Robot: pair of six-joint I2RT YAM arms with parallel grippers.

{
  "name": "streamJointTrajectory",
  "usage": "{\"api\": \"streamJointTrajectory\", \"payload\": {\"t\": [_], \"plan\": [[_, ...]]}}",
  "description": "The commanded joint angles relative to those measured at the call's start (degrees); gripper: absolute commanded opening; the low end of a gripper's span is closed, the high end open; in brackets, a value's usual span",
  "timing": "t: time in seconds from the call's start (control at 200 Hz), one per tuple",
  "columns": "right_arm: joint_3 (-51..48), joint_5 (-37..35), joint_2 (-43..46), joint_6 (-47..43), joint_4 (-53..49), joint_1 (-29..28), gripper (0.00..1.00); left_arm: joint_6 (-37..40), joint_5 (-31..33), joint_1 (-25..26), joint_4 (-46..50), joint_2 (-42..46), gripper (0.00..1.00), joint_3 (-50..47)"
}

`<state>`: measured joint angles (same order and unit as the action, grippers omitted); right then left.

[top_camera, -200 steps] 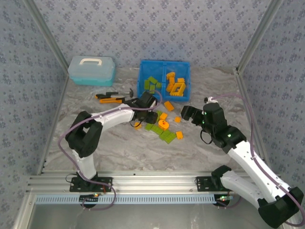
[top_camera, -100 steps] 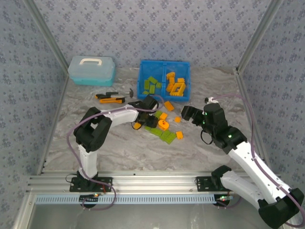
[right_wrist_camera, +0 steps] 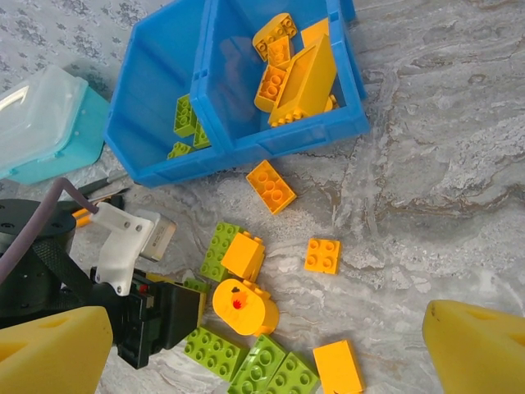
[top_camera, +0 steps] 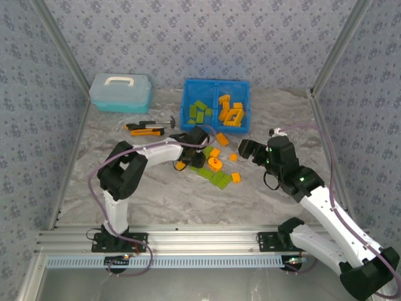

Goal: Sort the legos into containers by color

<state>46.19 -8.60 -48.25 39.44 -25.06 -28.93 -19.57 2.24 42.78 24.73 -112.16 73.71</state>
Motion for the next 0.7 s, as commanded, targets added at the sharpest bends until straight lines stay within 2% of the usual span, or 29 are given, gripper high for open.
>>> {"api": "streamJointTrajectory", "payload": {"t": [0.0,0.195,0.375,0.505,0.695], "plan": [[-0.3,-1.0,0.5,0.9,-0.5,-0.4,1.0,-1.5,-1.8,0.9,3.8,1.4,0.33,-1.7],[0.0,-1.6,1.1,0.9,-1.2,-0.4,1.0,-1.8,2.4,0.9,3.0,9.9,0.32,-0.2],[-0.3,-1.5,1.0,1.0,-0.6,-0.5,1.0,1.0,8.9,-0.1,3.9,14.0,0.33,7.5],[-0.2,-1.4,0.8,1.1,-0.3,-0.5,1.0,2.7,11.9,-3.4,2.6,10.8,0.33,15.9],[0.4,-1.9,1.3,0.9,-1.7,-0.5,1.0,2.2,9.9,-8.4,1.9,-0.9,0.33,34.5]]}}
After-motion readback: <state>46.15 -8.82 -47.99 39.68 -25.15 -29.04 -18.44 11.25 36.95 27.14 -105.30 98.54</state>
